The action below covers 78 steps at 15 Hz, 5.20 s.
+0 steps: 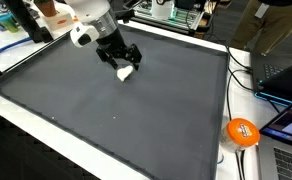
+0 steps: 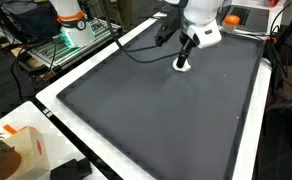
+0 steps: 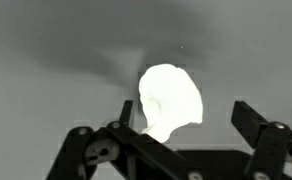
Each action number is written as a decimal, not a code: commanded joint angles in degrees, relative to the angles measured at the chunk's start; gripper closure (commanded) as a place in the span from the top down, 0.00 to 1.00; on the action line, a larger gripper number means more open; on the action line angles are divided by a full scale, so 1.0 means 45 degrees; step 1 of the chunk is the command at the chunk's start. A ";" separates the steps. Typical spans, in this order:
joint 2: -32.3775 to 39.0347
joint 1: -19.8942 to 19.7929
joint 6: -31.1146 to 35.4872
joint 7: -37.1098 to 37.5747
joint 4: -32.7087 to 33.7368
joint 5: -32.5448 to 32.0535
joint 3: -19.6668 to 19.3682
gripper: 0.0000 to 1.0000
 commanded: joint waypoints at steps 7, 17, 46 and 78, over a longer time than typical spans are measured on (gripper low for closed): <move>-0.1952 0.0489 0.0847 0.1837 -0.1721 -0.0525 -0.0377 1.00; -0.0781 0.2296 -0.5465 0.7696 0.2987 -0.3325 -0.1054 1.00; 0.8251 0.1622 -1.2905 0.5242 1.5632 -0.1373 -0.0632 1.00; 0.9392 0.2606 -1.3206 0.6517 1.5906 -0.2417 -0.1143 1.00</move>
